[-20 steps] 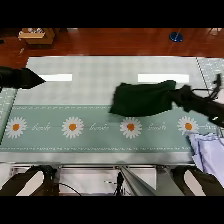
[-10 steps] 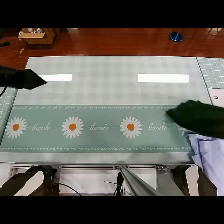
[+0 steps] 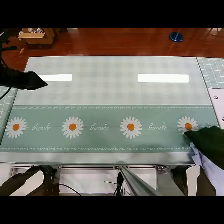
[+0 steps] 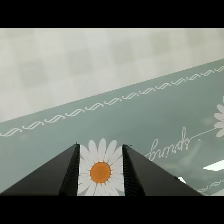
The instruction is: Fold the shirts.
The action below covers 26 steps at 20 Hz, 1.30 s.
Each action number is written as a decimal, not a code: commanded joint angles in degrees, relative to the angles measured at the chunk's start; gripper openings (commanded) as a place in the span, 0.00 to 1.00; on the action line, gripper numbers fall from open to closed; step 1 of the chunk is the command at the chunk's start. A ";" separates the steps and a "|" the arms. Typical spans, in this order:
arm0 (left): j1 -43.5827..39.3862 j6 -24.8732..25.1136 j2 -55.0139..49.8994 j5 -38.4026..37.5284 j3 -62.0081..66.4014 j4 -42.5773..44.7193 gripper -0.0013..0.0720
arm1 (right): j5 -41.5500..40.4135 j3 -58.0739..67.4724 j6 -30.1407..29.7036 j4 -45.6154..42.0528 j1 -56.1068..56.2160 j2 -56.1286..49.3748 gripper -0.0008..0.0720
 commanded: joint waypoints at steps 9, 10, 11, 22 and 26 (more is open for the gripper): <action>2.36 0.11 -1.49 0.15 0.04 1.07 0.49 | -0.17 -17.88 -1.14 -21.18 -0.37 0.04 0.45; 2.45 0.11 -1.51 0.22 0.04 1.25 0.49 | -1.07 -19.34 -1.22 -21.77 -0.37 0.04 0.71; 2.45 0.11 -1.53 0.42 0.04 1.29 0.49 | -2.97 -20.39 -1.33 -21.75 -0.37 0.04 0.73; -1.86 -3.37 -1.53 7.82 0.04 1.11 0.93 | -32.28 3.06 -9.38 44.72 27.82 -18.97 0.62; -10.14 -4.90 -1.60 13.90 0.04 5.18 1.00 | -32.46 7.76 -11.10 31.65 48.22 -25.22 0.87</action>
